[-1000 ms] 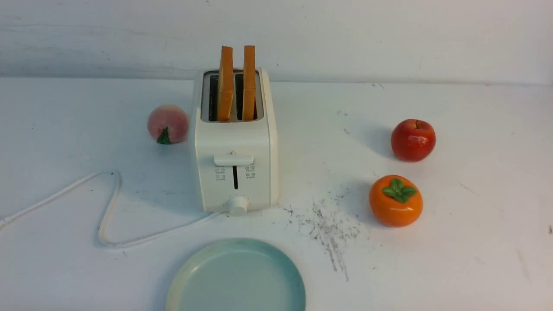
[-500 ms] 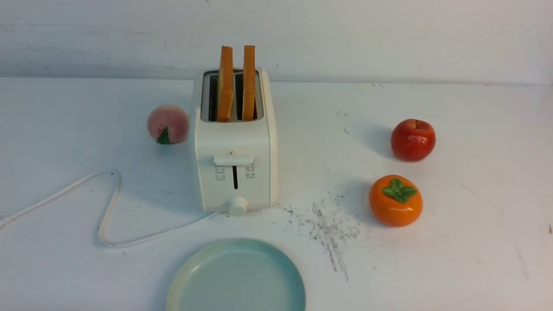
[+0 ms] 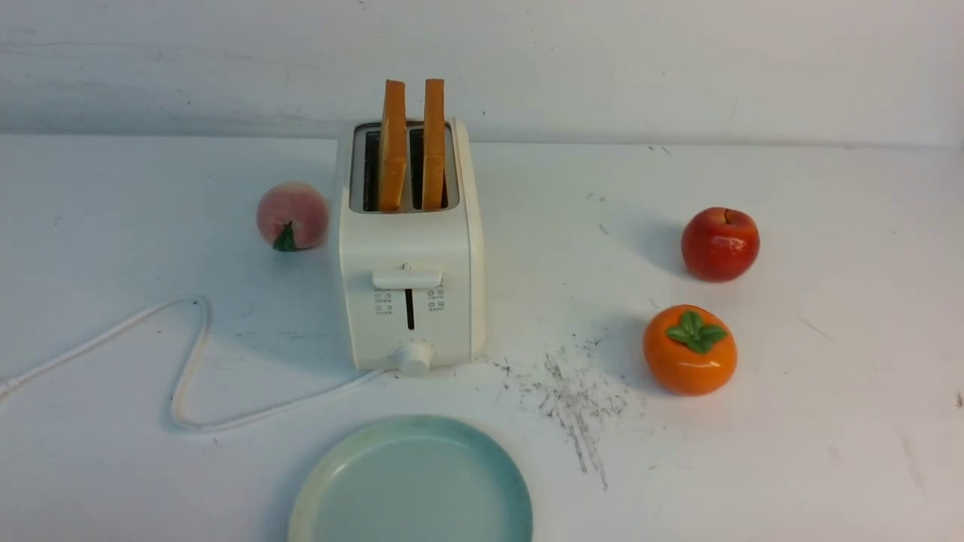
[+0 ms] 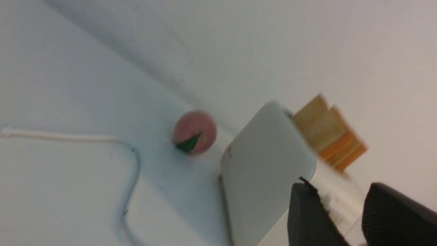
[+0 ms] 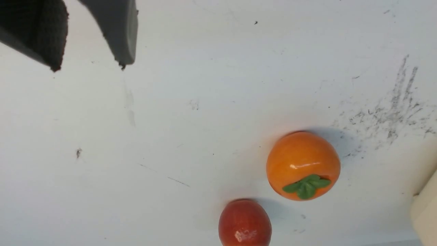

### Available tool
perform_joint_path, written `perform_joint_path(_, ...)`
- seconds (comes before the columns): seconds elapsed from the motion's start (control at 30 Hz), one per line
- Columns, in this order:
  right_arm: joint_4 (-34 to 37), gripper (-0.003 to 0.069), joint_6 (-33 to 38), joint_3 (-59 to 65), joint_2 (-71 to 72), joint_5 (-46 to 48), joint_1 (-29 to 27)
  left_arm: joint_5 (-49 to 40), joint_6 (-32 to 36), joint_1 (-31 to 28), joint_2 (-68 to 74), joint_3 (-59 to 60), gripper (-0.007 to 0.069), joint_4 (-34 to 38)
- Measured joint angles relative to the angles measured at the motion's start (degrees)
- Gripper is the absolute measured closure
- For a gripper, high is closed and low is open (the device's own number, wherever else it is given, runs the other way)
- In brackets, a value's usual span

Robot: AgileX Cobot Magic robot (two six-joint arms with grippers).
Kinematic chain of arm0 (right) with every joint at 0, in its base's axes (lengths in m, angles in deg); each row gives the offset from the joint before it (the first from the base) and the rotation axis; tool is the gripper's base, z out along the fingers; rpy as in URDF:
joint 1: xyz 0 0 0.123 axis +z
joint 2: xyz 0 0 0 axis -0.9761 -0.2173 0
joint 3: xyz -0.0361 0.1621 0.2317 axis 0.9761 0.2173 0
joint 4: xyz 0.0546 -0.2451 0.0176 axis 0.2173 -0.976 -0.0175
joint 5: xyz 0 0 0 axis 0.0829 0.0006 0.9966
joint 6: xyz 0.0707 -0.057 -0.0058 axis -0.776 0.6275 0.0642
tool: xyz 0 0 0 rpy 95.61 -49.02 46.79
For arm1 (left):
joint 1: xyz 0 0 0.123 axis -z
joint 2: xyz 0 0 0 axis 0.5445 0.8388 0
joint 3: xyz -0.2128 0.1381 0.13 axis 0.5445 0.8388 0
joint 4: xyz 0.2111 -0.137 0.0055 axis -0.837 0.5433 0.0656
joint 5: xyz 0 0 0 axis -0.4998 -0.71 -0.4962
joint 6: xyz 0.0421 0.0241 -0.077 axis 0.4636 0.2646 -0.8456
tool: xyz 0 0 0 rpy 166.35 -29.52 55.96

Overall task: Take toasted bread from bread machine on white table place on plate.
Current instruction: 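Reach for a toast slice standing in the toaster with the left gripper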

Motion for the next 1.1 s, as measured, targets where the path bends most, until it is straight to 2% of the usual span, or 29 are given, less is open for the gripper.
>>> perform_joint_path(0.1,0.0,0.0419,0.0,0.0,0.0,0.0,0.0,6.8,-2.4,0.0,0.0,0.0,0.0405,3.3)
perform_joint_path(0.13,0.4,0.0419,-0.2,0.0,0.0,-0.2,0.0,11.0,-6.6,0.0,0.0,-0.2,0.0445,4.7)
perform_joint_path(0.2,3.8,0.0419,-2.1,0.2,0.0,-2.3,0.0,11.7,-12.7,0.0,0.0,-2.6,0.0519,2.9)
perform_joint_path(0.23,4.3,0.0419,-2.4,0.2,0.0,-2.3,0.0,11.7,-13.3,0.0,0.0,-3.0,0.0529,2.9)
perform_joint_path(0.27,9.3,0.0419,-5.8,0.4,0.0,-6.1,0.0,9.7,-17.0,0.0,0.0,-6.8,0.0596,-2.0)
perform_joint_path(0.33,13.6,0.0419,-8.0,0.4,0.0,-9.7,0.0,7.2,-19.0,0.0,0.0,-10.3,0.0638,-8.0)
perform_joint_path(0.37,18.5,0.0419,-11.6,0.4,0.0,-14.0,0.0,2.7,-21.2,0.0,0.1,-15.2,0.0638,-13.9)
perform_joint_path(0.43,23.4,0.0419,-14.2,0.4,0.0,-18.5,0.0,-4.4,-23.4,0.0,1.7,-21.7,0.0638,-19.6)
perform_joint_path(0.53,30.3,0.0419,-17.1,0.4,0.0,-25.6,0.0,-26.1,-24.7,0.0,10.8,-37.3,0.0638,-27.2)
perform_joint_path(0.57,31.0,0.0419,-17.3,0.4,0.0,-27.0,0.0,-31.6,-23.9,0.0,13.5,-40.4,0.0638,-28.0)
perform_joint_path(0.6,31.1,0.0419,-17.3,0.4,0.0,-27.0,0.0,-32.9,-23.9,0.0,14.2,-41.2,0.0638,-28.1)
perform_joint_path(0.67,32.0,0.0419,-17.6,0.4,0.0,-29.6,0.0,-48.1,-20.1,0.0,22.7,-49.2,0.0638,-28.6)
perform_joint_path(0.73,32.1,0.0419,-17.6,0.4,0.0,-30.3,0.0,-55.2,-16.5,0.0,27.4,-52.7,0.0638,-27.8)
perform_joint_path(0.77,32.1,0.0419,-17.7,0.4,0.0,-30.7,0.0,-62.2,-11.8,0.0,33.6,-56.1,0.0638,-25.1)
perform_joint_path(0.8,32.1,0.0419,-17.7,0.4,0.0,-30.7,0.0,-62.7,-11.8,0.0,34.2,-56.3,0.0638,-24.7)
perform_joint_path(0.83,32.1,0.0419,-17.8,0.4,0.0,-30.9,0.0,-65.3,-7.2,0.0,39.1,-57.5,0.0638,-20.9)
perform_joint_path(0.87,32.1,0.0419,-17.9,0.4,0.0,-31.0,0.0,-65.5,-6.7,0.0,39.6,-57.5,0.0638,-19.9)
perform_joint_path(0.93,32.1,0.0421,-18.1,-0.2,0.0,-28.9,0.1,-65.4,0.7,0.0,45.5,-57.8,0.0638,-13.0)
perform_joint_path(1.07,28.2,0.0468,-17.3,-9.3,-0.3,-11.5,2.2,-62.7,11.2,0.0,53.0,-57.8,0.0638,-2.0)
perform_joint_path(1.1,27.9,0.0473,-16.8,-10.0,-0.6,-9.1,2.4,-62.5,11.7,0.0,53.3,-57.8,0.0638,-0.9)
